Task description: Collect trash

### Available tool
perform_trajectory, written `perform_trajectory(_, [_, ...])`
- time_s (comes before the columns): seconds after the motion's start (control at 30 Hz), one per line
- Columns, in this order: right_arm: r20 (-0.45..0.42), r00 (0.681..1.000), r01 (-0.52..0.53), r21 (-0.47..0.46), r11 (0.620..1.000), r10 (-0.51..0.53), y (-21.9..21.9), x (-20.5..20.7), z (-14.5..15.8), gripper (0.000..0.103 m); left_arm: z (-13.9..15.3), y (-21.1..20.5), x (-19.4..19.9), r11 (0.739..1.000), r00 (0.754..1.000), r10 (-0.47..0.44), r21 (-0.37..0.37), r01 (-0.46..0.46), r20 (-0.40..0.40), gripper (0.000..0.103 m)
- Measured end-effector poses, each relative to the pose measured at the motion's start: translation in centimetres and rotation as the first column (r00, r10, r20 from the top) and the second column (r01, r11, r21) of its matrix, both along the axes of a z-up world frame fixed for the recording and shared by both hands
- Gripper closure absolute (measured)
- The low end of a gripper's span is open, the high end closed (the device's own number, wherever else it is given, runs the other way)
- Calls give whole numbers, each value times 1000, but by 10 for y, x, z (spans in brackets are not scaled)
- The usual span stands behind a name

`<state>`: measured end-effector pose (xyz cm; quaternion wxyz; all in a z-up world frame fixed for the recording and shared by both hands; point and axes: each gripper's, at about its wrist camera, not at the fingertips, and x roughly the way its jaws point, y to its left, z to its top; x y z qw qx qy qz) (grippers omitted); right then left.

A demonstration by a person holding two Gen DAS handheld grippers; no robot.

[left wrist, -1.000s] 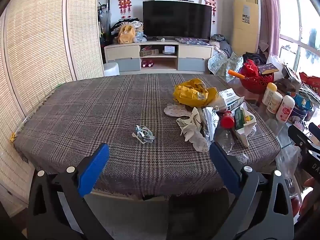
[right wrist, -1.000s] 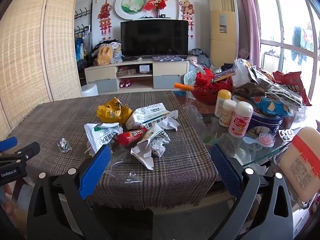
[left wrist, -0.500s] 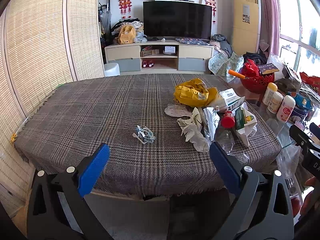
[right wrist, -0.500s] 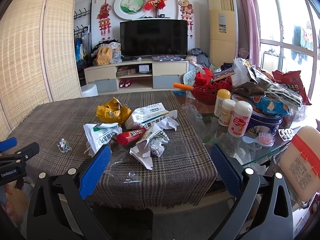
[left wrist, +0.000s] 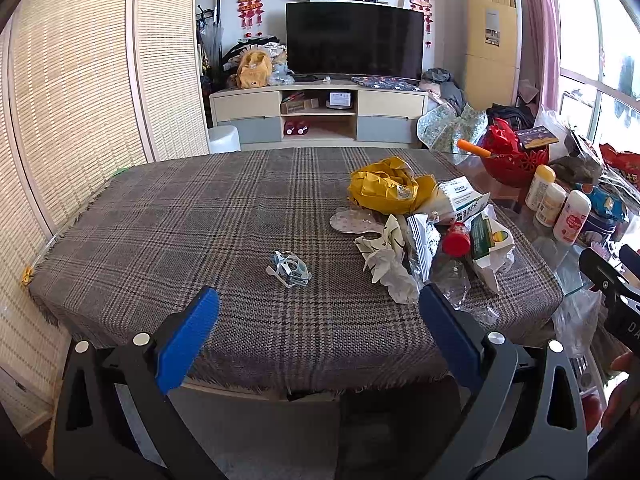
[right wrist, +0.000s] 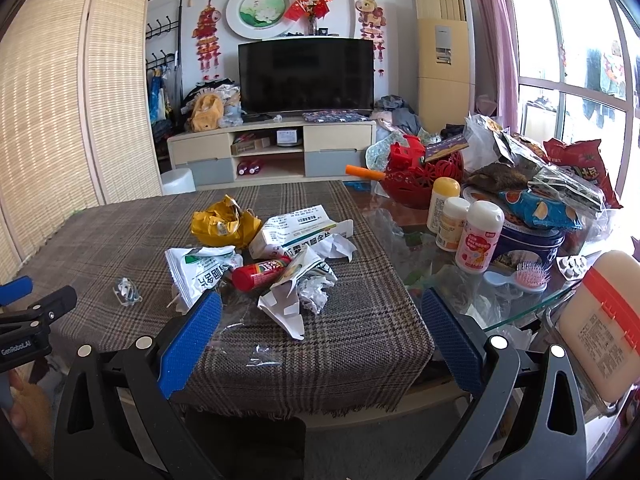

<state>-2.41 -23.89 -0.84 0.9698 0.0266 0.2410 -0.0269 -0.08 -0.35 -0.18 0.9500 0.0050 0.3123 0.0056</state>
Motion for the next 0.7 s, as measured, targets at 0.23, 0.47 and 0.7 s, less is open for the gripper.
perform_trajectory(0.23, [0, 1000, 0, 0, 1000, 0, 0, 0, 0, 3, -4, 2, 1, 1000, 1000, -1, 9, 1, -6, 8])
perform_trajectory(0.47, [0, 1000, 2, 2, 1000, -2, 0, 0, -1, 3, -4, 3, 1, 1000, 1000, -2, 11, 2, -5, 8])
perform_trajectory(0.7, [-1, 1000, 5, 5, 1000, -5, 0, 0, -2, 3, -3, 3, 1, 1000, 1000, -2, 11, 2, -6, 8])
